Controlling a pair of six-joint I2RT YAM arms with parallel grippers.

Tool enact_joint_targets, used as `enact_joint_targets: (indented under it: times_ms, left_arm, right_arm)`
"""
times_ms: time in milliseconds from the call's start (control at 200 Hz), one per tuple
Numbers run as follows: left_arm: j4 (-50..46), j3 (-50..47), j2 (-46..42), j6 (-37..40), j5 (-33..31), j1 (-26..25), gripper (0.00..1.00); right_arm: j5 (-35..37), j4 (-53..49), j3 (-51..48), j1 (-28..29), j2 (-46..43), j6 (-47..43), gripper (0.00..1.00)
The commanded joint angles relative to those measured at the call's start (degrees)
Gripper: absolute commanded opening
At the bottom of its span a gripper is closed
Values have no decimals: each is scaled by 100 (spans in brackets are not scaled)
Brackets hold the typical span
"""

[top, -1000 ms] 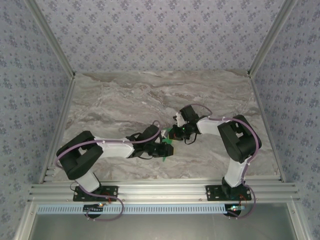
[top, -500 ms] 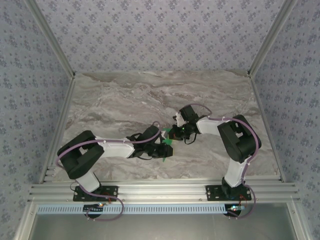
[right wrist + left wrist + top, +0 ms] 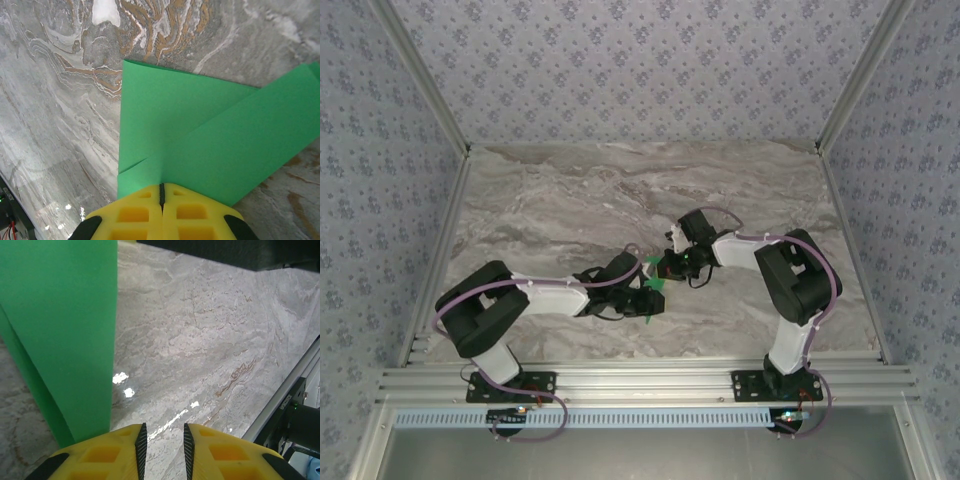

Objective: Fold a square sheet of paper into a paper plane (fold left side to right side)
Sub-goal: Fold the wing for the fifth time at the center of the table.

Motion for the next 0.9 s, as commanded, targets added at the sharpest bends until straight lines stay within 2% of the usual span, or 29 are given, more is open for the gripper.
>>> enact_joint_targets:
  times_ms: [0,894]
  left_arm:
    - [-27,-114,88,-67,-71,-32,28]
    - [-6,-268,55,-161,-220,-120,27]
  right_arm:
    - [615,-370,-15,20,278,-121,6]
    - [699,-493,30,39,335,-160,6]
